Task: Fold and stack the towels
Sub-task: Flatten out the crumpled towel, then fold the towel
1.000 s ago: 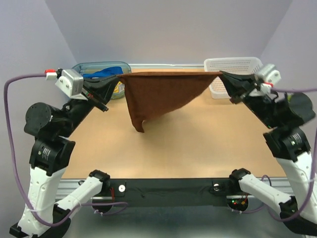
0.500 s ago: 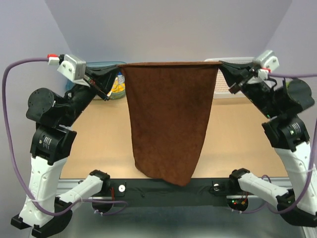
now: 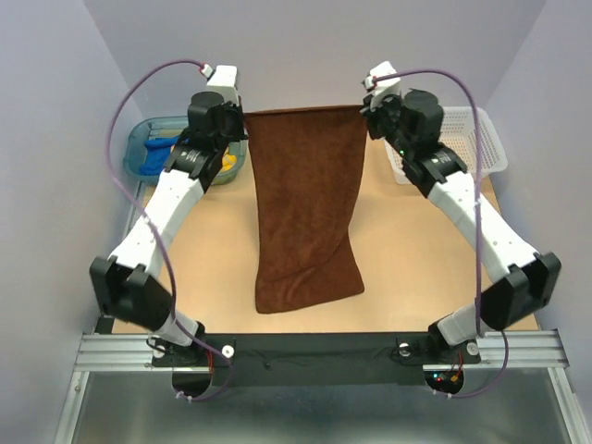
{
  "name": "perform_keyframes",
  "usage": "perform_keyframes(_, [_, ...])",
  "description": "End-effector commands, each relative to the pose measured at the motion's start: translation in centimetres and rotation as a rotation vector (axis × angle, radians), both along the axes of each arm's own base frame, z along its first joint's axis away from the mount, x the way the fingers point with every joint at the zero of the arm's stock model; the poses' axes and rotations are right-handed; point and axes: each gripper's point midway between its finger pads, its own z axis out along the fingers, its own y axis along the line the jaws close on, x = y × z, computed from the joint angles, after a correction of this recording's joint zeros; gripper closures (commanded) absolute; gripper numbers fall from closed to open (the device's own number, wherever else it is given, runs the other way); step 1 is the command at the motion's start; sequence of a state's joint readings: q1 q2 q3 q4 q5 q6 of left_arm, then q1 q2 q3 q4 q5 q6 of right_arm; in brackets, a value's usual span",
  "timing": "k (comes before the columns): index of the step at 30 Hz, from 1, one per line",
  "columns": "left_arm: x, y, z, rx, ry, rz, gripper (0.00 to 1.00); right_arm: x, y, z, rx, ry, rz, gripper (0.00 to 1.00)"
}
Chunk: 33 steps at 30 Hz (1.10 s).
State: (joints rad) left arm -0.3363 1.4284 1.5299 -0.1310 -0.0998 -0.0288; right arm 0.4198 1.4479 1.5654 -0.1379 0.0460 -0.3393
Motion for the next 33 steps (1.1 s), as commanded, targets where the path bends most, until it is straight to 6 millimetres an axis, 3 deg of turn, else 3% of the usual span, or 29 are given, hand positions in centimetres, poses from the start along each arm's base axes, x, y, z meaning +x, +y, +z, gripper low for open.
perform_keyframes(1, [3.7, 4.8, -0.8, 0.033, -0.038, 0.201, 1.00, 3.9, -1.7, -0.5, 0.000, -0.079, -0.124, 0.99])
perform_keyframes(4, [6.7, 4.8, -3.6, 0.034, 0.020, 0.206, 1.00, 5.9, -1.1, -2.1, -0.004, -0.076, -0.120, 0.99])
perform_keyframes(9, [7.8, 5.1, -4.8, 0.036, 0.042, 0.214, 1.00, 7.3, -0.7, -4.3, -0.021, -0.059, -0.104, 1.00])
perform_keyframes(13, [6.9, 5.5, -4.2, 0.033, 0.030, 0.209, 1.00, 7.3, -0.2, -6.4, -0.040, -0.036, -0.073, 0.99])
perform_keyframes(18, [5.2, 5.3, -5.0, 0.050, 0.042, 0.174, 1.00, 6.3, 0.3, -8.8, -0.042, 0.005, -0.023, 1.00])
perform_keyframes(28, [0.9, 4.3, -10.4, 0.043, 0.180, 0.070, 1.00, 2.4, -1.3, -14.4, -0.039, 0.124, -0.039, 1.00])
perform_keyframes(31, [-0.3, 4.4, -12.2, 0.037, 0.217, 0.068, 1.00, 1.8, -2.4, -14.7, -0.042, 0.127, -0.089, 0.99])
perform_keyframes(33, [-0.6, 4.5, -12.1, 0.033, 0.215, 0.072, 1.00, 1.7, -2.8, -14.1, -0.037, 0.114, -0.102, 1.00])
